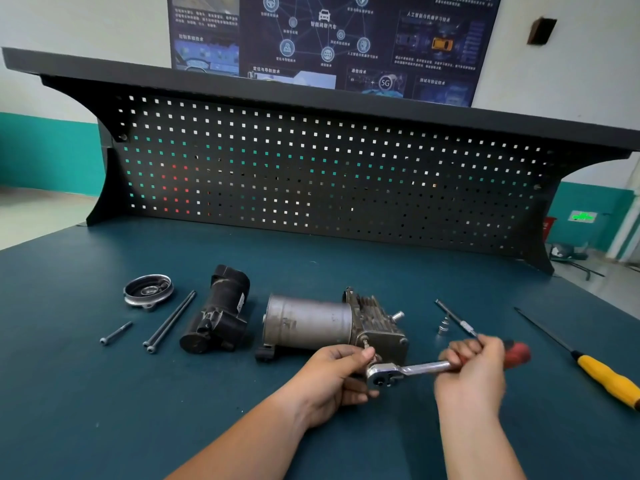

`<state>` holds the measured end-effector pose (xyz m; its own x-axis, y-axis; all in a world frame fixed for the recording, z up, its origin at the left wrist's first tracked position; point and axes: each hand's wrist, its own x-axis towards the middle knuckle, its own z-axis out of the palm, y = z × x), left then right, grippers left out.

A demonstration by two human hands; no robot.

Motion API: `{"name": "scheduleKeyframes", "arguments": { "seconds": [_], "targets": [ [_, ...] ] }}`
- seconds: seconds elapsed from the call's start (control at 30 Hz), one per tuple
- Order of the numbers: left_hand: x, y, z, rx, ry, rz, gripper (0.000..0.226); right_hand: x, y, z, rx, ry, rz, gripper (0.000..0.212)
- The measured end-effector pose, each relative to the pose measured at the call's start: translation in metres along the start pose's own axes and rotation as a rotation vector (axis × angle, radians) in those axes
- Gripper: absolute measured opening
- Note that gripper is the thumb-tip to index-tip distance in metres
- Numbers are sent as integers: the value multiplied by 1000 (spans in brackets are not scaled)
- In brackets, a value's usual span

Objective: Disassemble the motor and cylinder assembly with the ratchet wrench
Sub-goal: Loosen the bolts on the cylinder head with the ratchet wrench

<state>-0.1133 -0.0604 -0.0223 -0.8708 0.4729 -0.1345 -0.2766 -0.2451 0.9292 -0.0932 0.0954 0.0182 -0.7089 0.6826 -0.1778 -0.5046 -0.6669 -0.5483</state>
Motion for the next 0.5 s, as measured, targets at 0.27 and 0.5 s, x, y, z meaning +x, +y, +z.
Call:
{"name": "scheduleKeyframes", "arguments": {
  "seconds": [0.27, 0.5],
  "targets": [
    [-1, 1, -1, 0, -18, -2, 12, -5, -2, 4, -35, -44, -100, 21],
    [-1, 2, -2, -24, -33, -14, 17, -26, -7, 47, -270, -331, -306, 27]
  ]
}}
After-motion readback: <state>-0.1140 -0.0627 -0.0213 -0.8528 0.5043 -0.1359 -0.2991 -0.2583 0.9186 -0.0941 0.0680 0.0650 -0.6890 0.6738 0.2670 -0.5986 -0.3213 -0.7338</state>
